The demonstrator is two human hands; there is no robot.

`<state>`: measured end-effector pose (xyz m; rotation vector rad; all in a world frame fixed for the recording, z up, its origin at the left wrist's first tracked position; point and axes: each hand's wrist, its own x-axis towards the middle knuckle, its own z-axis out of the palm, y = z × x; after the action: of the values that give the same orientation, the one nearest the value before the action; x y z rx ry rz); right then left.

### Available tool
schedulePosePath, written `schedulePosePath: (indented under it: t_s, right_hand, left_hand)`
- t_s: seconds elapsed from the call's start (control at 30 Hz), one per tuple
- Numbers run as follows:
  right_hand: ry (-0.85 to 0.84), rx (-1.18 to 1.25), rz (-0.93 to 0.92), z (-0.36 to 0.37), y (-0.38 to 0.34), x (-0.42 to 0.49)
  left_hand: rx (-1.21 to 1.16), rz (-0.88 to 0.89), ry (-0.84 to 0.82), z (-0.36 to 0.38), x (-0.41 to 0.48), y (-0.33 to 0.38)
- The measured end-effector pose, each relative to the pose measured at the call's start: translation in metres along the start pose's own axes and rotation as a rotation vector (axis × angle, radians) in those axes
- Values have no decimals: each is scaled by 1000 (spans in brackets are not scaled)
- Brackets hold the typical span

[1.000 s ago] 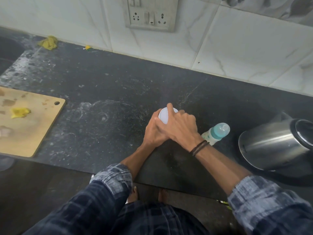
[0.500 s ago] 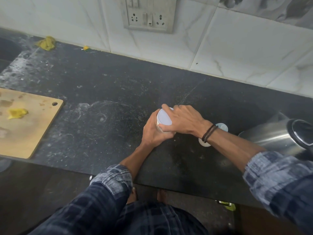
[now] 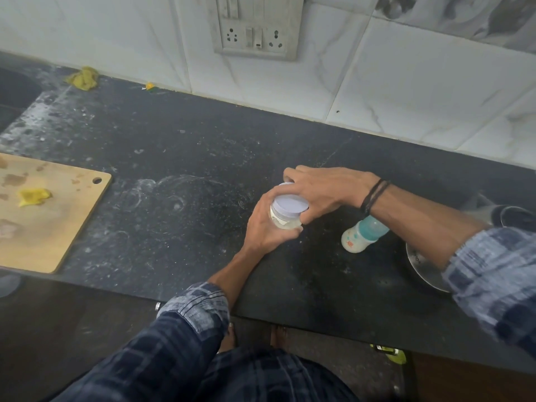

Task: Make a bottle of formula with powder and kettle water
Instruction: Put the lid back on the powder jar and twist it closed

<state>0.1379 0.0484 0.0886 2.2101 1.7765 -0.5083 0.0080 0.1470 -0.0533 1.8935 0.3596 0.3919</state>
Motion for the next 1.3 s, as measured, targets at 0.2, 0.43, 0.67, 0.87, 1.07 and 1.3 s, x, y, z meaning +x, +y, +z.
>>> schedulePosePath:
  t_s: [0.2, 0.43, 0.67, 0.87, 1.07, 1.3]
  right_hand:
    - [4, 59, 124, 0, -15, -1]
    - [71, 38, 233, -1, -27, -1]
    - [124, 9, 382, 5, -33, 1]
    - [87, 94, 385, 0, -30, -6]
    - [122, 106, 464, -1, -44, -11]
    - [111, 149, 481, -9, -50, -20]
  left_hand:
    - [2, -82, -16, 4, 2, -7]
    - [-1, -78, -40, 3, 2, -6]
    - [2, -52, -35, 3, 1, -6]
    - [-6, -68, -34, 3, 1, -7]
    - [-9, -66, -20, 4, 1, -7]
    - [-20, -52, -11, 4, 1, -9]
